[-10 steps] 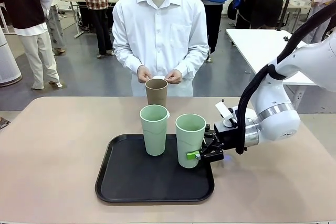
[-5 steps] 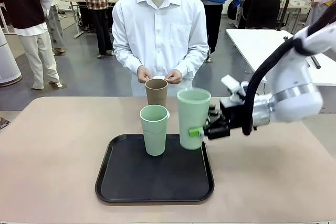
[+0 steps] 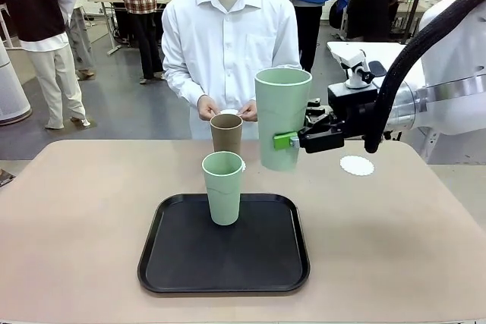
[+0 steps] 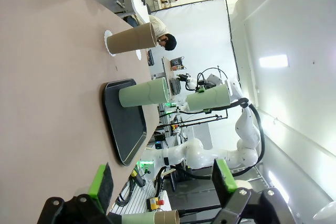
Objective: Place coasters on the table and set cups on them.
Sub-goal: Take one Reusable plastic cup from the Flat Tray and place it on a coaster set by the human.
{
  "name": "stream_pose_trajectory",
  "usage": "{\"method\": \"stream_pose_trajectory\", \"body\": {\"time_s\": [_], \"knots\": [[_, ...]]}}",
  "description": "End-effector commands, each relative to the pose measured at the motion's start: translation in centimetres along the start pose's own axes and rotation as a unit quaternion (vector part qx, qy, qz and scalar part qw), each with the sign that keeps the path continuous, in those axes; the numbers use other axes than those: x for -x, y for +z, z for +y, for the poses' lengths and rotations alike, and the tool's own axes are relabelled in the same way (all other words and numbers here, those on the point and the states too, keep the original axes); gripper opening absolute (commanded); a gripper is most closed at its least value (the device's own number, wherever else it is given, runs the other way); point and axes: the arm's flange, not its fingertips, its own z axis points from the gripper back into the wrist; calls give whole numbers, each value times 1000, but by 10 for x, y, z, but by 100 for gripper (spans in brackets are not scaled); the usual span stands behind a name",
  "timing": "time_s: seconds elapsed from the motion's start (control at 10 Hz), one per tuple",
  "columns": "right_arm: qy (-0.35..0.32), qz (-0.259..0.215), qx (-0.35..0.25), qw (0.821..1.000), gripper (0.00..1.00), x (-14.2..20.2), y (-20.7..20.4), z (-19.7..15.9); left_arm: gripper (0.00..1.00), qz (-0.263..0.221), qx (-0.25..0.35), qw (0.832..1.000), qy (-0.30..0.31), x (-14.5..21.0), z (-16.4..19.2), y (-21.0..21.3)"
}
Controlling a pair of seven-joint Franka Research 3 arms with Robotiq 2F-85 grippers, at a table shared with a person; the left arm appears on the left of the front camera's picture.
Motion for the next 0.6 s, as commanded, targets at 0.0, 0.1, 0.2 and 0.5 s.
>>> {"method": "stream_pose_trajectory", "body": {"time_s": [0.0, 0.1, 0.2, 0.5], "knots": [[-7, -9, -1, 1000, 25, 5, 2, -4, 100, -2, 5, 1000, -6, 0, -2, 2], [-7, -9, -1, 1000, 25, 5, 2, -4, 100, -2, 5, 1000, -6, 0, -2, 2], [-7, -9, -1, 1000, 25, 5, 2, -4, 100, -2, 5, 1000, -6, 0, -2, 2], [-6, -1, 2, 1000, 83, 5, 3, -2, 100, -2, 5, 1000, -6, 0, -2, 2]]}}
